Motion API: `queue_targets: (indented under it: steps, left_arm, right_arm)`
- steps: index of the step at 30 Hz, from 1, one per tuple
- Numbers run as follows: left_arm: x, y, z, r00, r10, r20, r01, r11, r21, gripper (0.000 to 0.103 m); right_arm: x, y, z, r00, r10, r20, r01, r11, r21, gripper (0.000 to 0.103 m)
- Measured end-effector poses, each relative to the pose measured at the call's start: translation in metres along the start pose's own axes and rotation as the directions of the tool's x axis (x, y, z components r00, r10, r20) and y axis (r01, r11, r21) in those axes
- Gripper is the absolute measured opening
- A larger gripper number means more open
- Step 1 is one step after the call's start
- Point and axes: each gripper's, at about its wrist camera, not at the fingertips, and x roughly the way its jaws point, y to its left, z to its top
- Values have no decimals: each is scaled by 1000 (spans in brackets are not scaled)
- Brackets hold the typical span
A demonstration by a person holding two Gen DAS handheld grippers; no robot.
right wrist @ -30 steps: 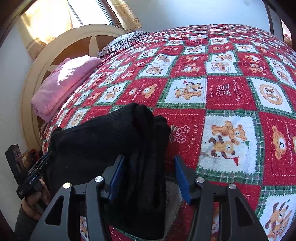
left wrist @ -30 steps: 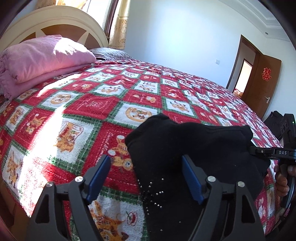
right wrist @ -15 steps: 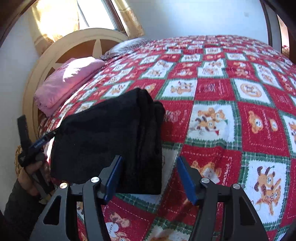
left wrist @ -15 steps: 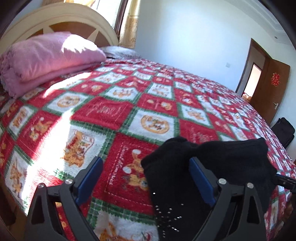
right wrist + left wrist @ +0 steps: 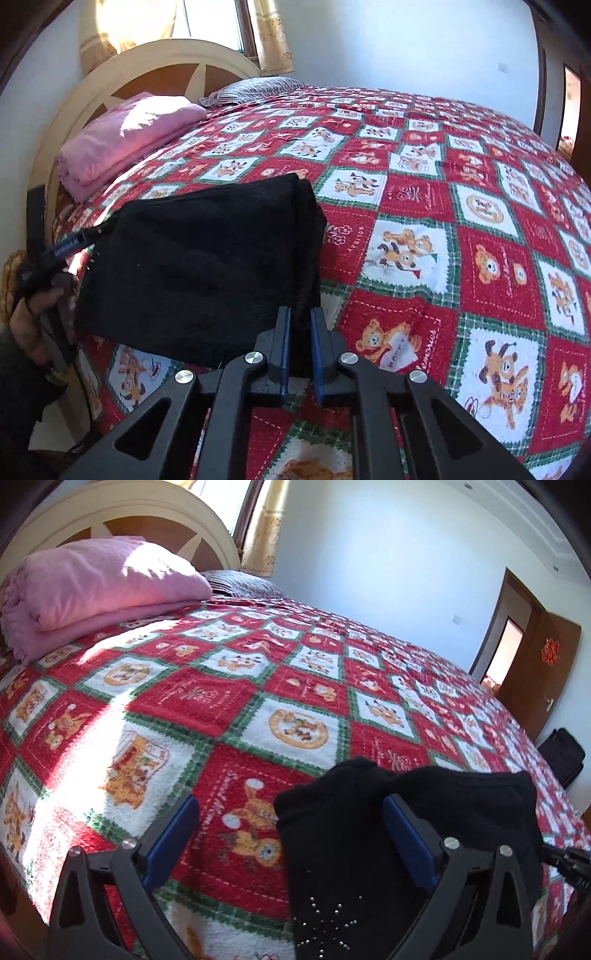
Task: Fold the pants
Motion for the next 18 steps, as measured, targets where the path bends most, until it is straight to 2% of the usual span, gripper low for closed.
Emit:
queue_targets:
  steps: [3, 6, 9, 11, 12, 13, 14, 16, 18]
  left_arm:
    - [3, -1, 0, 1000, 6, 6, -6, 1000, 15, 103]
    - [-1, 8, 2, 1000, 7, -7, -7, 1000, -19, 103]
    - [-16, 11, -1, 1000, 32, 0, -32, 999, 13, 103]
    - [-27, 12, -6, 1000, 25, 11, -26, 999, 34, 103]
    - [-32, 13, -8, 1000, 17, 15, -17, 999, 40, 103]
    - [-34, 14, -10, 1000, 3, 12, -3, 999, 37, 103]
    - [-36, 15, -14, 999, -34, 4, 33, 999, 22, 103]
    - [-33, 14, -20, 995, -96, -19, 97, 995, 5, 103]
    - [-25, 8, -27, 993, -108, -44, 108, 994, 3, 102]
  right_arm:
    - [2, -2, 1, 1000, -10, -20, 10, 1000, 7, 10]
    - [2, -5, 2, 1000, -3, -29, 3, 1000, 16, 10]
    - [-3, -6, 1, 1000, 16, -12, -16, 1000, 20, 13]
    - [-6, -7, 2, 999, 33, -1, -33, 999, 37, 20]
    - [-7, -9, 4, 999, 37, 9, -37, 998, 50, 37]
    - [-7, -11, 6, 998, 53, 19, -54, 996, 69, 60]
    - [-7, -14, 9, 996, 82, 27, -84, 992, 94, 67]
    - [-2, -19, 17, 990, 135, 31, -138, 982, 131, 70]
    - [12, -20, 29, 987, 158, 9, -158, 976, 151, 70]
